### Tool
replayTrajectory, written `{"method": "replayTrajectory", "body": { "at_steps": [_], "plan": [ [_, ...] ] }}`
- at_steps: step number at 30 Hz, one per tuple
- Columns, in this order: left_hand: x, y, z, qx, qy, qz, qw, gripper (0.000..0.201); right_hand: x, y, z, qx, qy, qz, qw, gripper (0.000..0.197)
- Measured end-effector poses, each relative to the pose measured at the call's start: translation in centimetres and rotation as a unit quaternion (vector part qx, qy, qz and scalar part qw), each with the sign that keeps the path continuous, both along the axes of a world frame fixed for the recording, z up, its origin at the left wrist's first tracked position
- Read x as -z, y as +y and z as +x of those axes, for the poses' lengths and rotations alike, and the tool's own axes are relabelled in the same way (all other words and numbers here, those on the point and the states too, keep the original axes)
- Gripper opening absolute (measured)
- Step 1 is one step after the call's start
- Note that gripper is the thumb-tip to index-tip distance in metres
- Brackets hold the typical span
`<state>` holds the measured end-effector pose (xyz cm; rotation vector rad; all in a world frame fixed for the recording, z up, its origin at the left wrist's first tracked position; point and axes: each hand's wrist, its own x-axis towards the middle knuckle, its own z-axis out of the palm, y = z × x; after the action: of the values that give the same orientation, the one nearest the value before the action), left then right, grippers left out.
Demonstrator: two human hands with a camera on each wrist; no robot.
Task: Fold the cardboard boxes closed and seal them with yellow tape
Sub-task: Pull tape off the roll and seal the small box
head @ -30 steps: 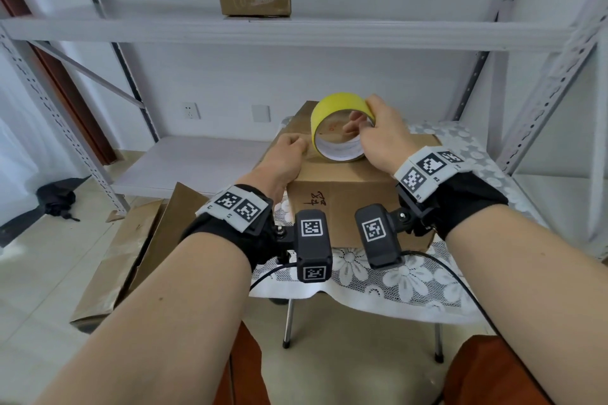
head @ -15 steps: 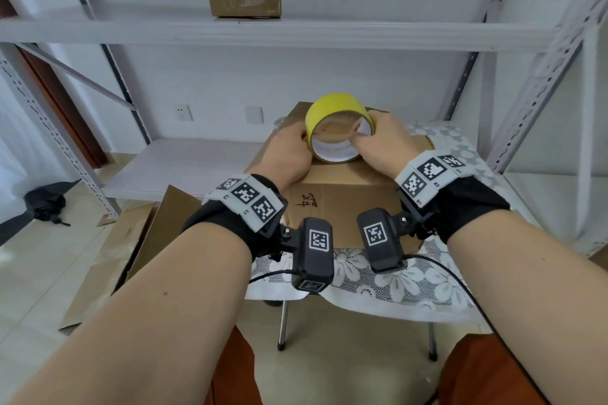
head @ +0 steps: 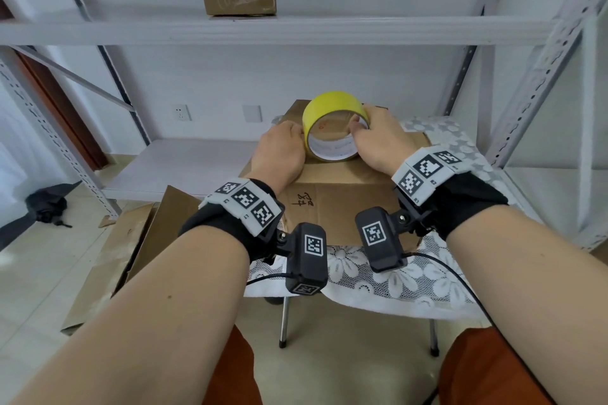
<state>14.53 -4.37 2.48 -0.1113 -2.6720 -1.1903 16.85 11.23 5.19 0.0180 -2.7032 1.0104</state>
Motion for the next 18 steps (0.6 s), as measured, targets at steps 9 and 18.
{"method": "replayTrajectory", "body": {
  "at_steps": [9,18],
  "plan": [
    [-0.2,0.4,0.4,-0.011,-0.012,0.006,1.000,0.032,0.0,1.0,0.2,-0.047,0.018,-0.069,0.996,0.019],
    [-0.8,0.9,0.9,-0.012,-0.020,0.002,1.000,0.037,0.0,2.4,1.3,0.127,-0.086,0.141,0.978,0.040]
  ]
}}
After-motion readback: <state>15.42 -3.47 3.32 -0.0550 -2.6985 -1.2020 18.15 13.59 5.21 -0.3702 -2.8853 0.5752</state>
